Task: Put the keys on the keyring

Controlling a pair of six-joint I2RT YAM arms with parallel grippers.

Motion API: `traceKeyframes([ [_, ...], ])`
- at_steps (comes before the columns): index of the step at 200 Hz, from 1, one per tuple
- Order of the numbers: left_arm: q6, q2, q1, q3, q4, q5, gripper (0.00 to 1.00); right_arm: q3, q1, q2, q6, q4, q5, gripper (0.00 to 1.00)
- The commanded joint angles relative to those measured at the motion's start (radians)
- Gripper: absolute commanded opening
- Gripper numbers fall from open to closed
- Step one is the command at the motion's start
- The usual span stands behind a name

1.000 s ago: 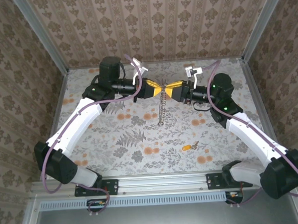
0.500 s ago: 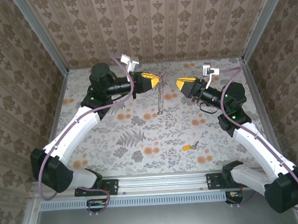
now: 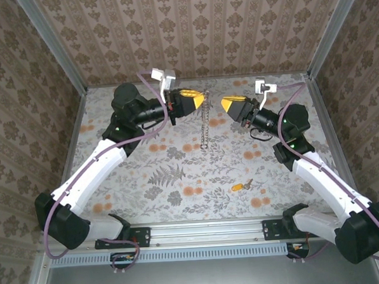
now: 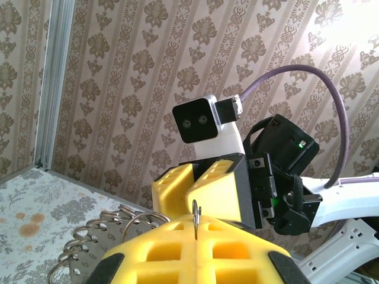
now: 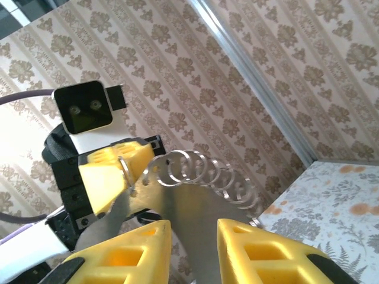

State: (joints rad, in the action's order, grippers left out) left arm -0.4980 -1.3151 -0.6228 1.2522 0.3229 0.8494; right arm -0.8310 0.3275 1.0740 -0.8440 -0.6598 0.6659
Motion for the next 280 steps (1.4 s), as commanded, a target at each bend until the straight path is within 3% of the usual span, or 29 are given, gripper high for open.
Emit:
traceKeyframes([
  [1, 0.002, 0.027, -0.01, -0.018, 0.057, -0.046, 0.0, -0.042, 0.026, 0.019, -0.016, -0.077, 0.032, 0.3],
  [43, -0.055, 0.025, -0.012, -0.089, 0.164, -0.151, 0.0, -0.051, 0.053, 0.064, -0.053, -0.158, -0.022, 0.32],
  [109, -0.123, 0.006, -0.014, -0.13, 0.276, -0.199, 0.0, -0.085, 0.071, 0.185, -0.174, -0.353, -0.047, 0.29],
  [280, -0.128, 0.004, -0.021, -0.131, 0.297, -0.199, 0.0, -0.108, 0.118, 0.224, -0.142, -0.357, -0.072, 0.31],
])
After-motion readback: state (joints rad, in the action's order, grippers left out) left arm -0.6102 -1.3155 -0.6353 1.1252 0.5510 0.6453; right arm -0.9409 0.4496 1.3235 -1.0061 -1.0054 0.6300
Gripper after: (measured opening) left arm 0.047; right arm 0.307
